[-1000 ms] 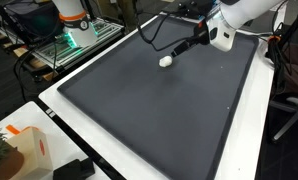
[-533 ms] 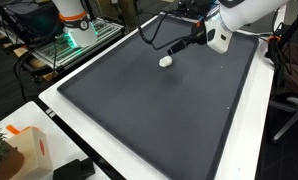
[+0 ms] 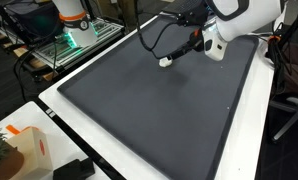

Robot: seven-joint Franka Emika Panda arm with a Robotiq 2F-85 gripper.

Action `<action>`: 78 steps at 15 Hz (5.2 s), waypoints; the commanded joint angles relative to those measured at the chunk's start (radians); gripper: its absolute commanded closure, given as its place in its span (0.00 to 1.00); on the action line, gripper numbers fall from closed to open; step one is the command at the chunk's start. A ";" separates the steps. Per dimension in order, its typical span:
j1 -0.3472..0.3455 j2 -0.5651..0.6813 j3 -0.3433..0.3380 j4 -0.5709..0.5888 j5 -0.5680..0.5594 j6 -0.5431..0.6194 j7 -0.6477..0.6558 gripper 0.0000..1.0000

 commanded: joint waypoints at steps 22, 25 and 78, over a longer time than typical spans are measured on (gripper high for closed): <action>0.006 0.217 -0.009 0.331 -0.003 -0.108 -0.034 0.00; 0.004 0.224 -0.004 0.346 -0.008 -0.131 -0.028 0.00; 0.025 -0.932 0.044 -1.162 -0.012 0.835 0.082 0.00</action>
